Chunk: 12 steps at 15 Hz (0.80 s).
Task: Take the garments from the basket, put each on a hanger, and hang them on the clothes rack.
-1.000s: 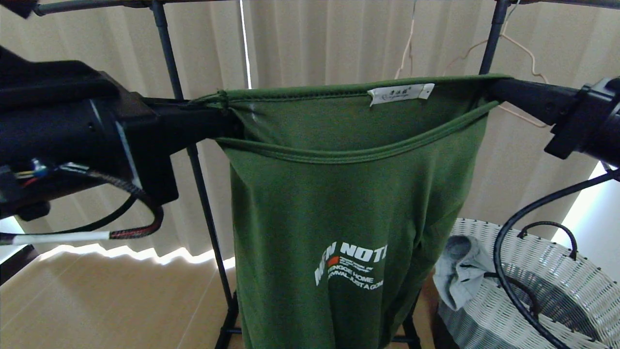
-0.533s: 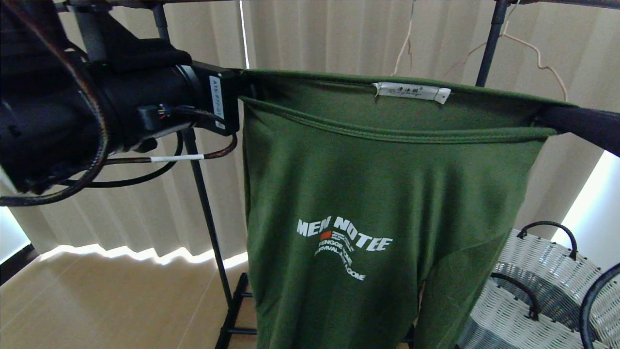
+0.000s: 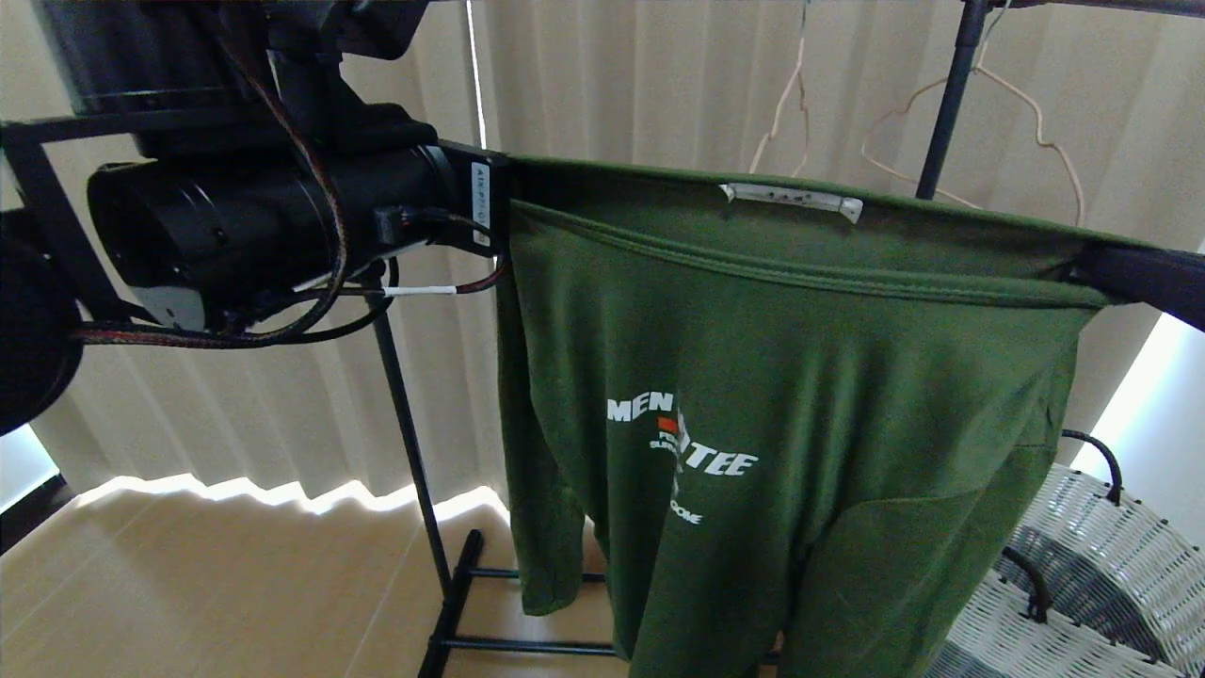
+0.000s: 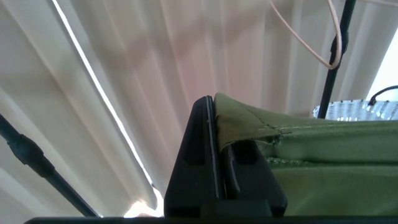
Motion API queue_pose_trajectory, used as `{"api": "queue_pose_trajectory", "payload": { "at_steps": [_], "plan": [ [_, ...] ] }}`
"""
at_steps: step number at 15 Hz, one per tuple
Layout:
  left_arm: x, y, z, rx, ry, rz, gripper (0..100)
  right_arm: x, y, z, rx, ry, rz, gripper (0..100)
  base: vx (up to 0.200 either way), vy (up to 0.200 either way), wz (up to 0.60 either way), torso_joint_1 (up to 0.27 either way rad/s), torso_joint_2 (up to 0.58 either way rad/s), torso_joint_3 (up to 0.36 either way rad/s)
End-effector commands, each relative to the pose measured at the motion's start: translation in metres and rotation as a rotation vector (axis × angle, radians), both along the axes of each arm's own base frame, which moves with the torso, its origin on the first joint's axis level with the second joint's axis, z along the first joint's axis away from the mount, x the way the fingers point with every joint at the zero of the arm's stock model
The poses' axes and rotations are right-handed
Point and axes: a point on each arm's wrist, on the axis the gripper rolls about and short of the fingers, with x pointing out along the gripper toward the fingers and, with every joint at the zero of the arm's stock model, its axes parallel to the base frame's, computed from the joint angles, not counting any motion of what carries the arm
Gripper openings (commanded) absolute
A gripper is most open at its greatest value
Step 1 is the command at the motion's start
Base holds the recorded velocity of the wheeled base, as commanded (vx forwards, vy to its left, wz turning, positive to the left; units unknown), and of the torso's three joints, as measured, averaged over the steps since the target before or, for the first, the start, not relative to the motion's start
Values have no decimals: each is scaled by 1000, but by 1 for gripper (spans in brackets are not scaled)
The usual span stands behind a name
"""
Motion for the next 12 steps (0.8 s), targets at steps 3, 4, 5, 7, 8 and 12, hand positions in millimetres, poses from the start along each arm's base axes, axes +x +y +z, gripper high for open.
{"api": "queue_pose_trajectory", "payload": {
  "at_steps": [3, 4, 5, 7, 8, 12],
  "plan": [
    [-15, 10, 0, 4, 2, -9, 0, 27, 0, -5, -82, -11, -86, 0, 0, 0, 0, 0, 0, 0],
    [-21, 12, 1, 4, -1, -17, 0, 34, 2, -7, -79, -16, -97, 0, 0, 0, 0, 0, 0, 0],
    [-26, 15, 2, 4, -3, -25, 0, 42, 3, -7, -74, -26, -110, 0, 0, 0, 0, 0, 0, 0],
    [-38, 23, 4, 23, 20, -49, 0, 58, 6, -7, -62, -50, -133, 0, 0, 0, 0, 0, 0, 0],
    [-47, 28, 6, 36, 41, -69, 0, 65, 8, -6, -54, -63, -139, 0, 0, 0, 0, 0, 0, 0],
    [-79, 44, 15, 28, 47, -296, 0, 79, 13, 4, -20, -119, -138, 0, 0, 0, 0, 0, 0, 0]
  ]
}}
